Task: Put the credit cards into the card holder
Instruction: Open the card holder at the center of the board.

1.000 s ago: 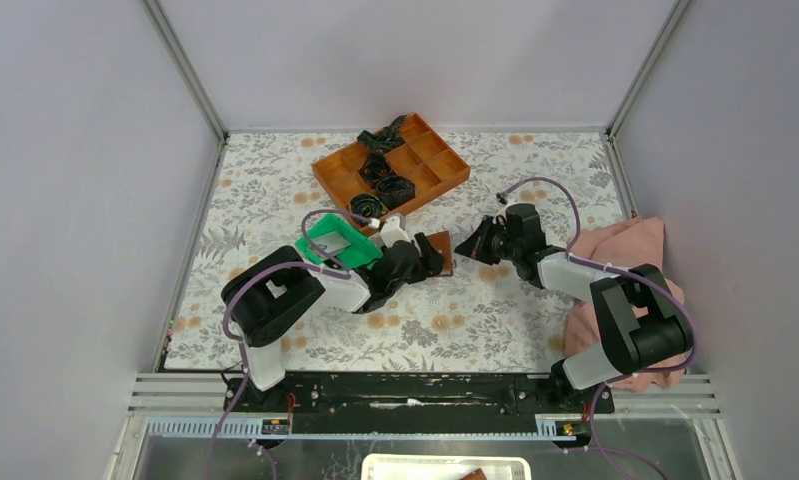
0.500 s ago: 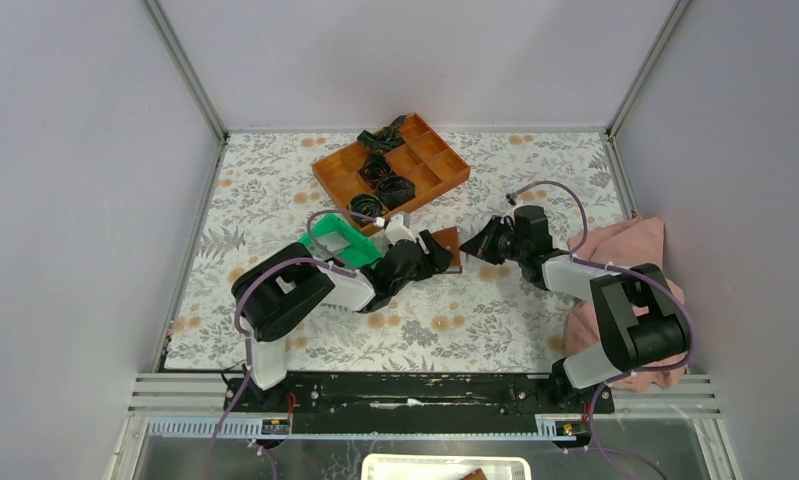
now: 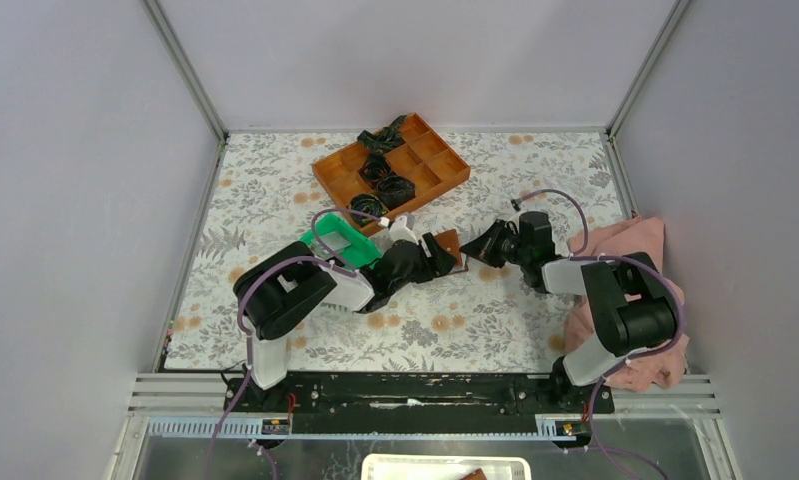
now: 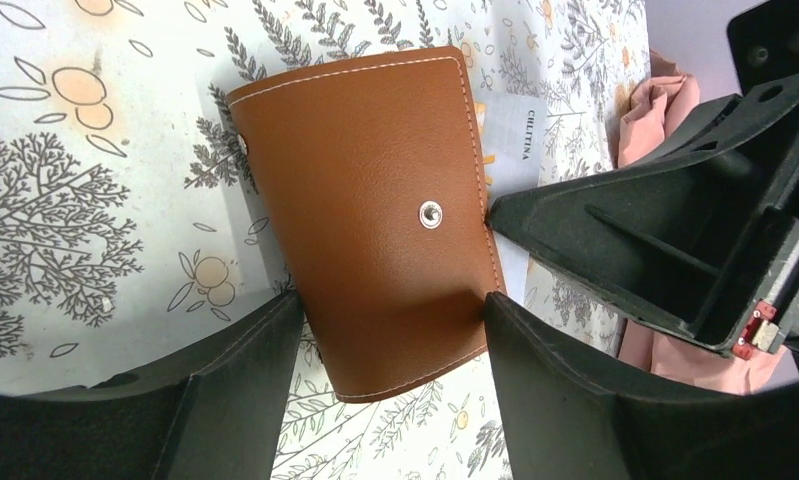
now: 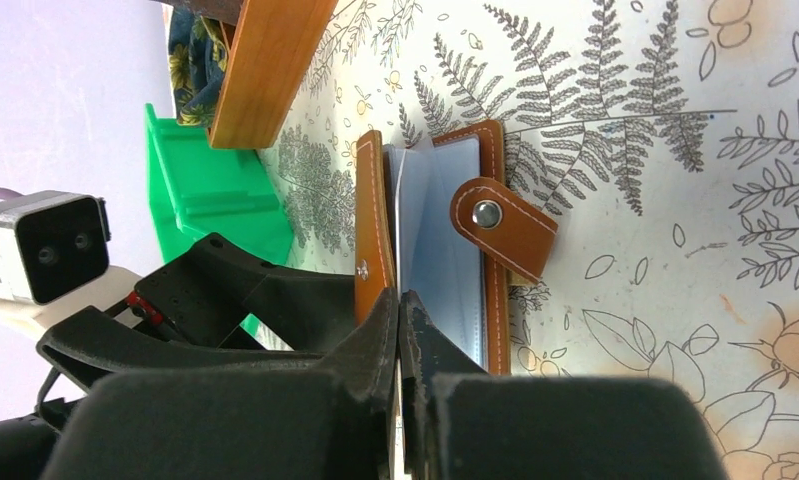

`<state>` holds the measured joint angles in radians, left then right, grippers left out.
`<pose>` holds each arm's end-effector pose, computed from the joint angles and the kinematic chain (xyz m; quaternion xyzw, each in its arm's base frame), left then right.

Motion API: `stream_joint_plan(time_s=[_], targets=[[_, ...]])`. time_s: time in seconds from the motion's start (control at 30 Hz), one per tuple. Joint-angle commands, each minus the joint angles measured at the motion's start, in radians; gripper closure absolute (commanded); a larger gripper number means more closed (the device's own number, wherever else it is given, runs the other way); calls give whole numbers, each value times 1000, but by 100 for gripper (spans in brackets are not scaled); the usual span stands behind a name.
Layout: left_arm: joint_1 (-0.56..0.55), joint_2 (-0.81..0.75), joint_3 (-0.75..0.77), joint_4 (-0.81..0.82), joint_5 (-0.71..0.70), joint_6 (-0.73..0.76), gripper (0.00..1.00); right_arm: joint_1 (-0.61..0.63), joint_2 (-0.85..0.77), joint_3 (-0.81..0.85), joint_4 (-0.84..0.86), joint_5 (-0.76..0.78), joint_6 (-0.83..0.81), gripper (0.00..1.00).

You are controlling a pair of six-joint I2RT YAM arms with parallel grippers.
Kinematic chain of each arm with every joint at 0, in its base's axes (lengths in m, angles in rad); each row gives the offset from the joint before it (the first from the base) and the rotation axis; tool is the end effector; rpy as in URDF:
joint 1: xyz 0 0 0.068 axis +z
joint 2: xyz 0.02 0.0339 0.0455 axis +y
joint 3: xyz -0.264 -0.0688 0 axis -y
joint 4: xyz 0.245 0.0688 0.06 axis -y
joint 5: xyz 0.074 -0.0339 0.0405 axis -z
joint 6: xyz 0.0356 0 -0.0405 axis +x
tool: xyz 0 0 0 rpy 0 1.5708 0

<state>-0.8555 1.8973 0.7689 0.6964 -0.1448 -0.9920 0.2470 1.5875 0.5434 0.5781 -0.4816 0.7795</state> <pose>0.2419 -0.2706 0.1221 -0.0962 0.8354 -0.3923 0.3728 0.2808 0.0878 0.1484 0.0968 0.8305 0.4271 0.3442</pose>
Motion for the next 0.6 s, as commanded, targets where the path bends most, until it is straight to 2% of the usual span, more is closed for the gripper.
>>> stream_joint_plan(time_s=[0.0,0.3,0.57], targets=[[-1,-3,-30,138,83,8,27,-9,37,-45,235,-101,105,100],[23,-23,-101,143,38,0,28,-57,147,-152,542,-158,261,100],[27,-52,-126,82,-37,8,27,-61,88,-159,525,-155,252,100]])
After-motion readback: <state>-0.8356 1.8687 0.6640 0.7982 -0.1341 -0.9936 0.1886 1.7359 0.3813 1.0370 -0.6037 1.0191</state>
